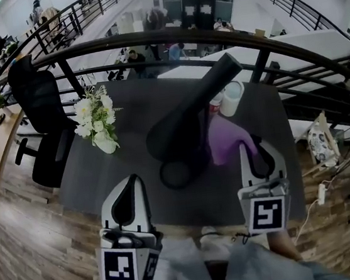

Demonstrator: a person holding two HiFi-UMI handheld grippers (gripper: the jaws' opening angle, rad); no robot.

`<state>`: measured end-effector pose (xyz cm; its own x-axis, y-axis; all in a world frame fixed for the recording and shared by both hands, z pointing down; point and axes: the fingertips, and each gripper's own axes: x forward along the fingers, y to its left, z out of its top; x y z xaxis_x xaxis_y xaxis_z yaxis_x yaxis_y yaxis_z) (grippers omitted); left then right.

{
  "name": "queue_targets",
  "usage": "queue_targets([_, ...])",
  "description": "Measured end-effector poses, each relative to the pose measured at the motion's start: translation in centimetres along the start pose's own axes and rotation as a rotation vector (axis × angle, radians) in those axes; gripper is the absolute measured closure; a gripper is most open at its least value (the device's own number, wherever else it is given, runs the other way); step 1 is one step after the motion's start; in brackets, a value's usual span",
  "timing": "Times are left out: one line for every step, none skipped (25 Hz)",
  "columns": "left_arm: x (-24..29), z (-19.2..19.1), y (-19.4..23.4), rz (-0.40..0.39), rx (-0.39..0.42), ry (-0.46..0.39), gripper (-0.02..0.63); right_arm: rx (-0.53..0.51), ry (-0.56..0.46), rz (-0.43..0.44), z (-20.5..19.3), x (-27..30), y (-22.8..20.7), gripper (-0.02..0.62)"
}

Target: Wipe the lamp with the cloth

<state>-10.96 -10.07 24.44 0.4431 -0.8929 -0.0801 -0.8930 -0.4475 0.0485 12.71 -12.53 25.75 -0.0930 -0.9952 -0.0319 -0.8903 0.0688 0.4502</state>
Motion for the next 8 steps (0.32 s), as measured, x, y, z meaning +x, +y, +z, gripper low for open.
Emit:
queue_targets([-0.07,0.03,-0.01,-0.001,0.000,-0.002,0.600,0.000,0.002,-0.001,-0.03,-0.02,0.03,0.538])
queue_targets([-0.15,0.01,0.01,-0.001,-0.001,-0.001,0.598,-0.001,0.005,-0.001,-0.09,-0.05,0.06,0.538])
queue_targets([-0.22,-0.04,0.05,0.000,-0.001,0.001,0.598,-0.002,0.008,0.000,-0.15,-0.08,0.11,0.538])
queue_targets([-0.29,-0.11,0.11,0.001,-0.002,0.004,0.600,-0.002,0.008,0.000,-0.17,-0.10,0.15,0.538])
queue_targets([-0.37,-0.20,0.20,0.003,-0.003,0.007,0.600,-0.001,0.006,-0.001,-0.15,-0.12,0.21,0.538])
queue_targets([-0.47,-0.31,0.32,0.005,-0.004,0.011,0.600,0.000,0.005,-0.002,-0.13,-0.14,0.28,0.538])
queue_targets([-0.57,-0.43,0.44,0.008,-0.004,0.016,0.598,0.002,0.004,-0.003,-0.11,-0.17,0.35,0.538])
queue_targets([-0.67,-0.53,0.57,0.010,-0.005,0.020,0.598,0.004,0.004,-0.004,-0.10,-0.20,0.44,0.538])
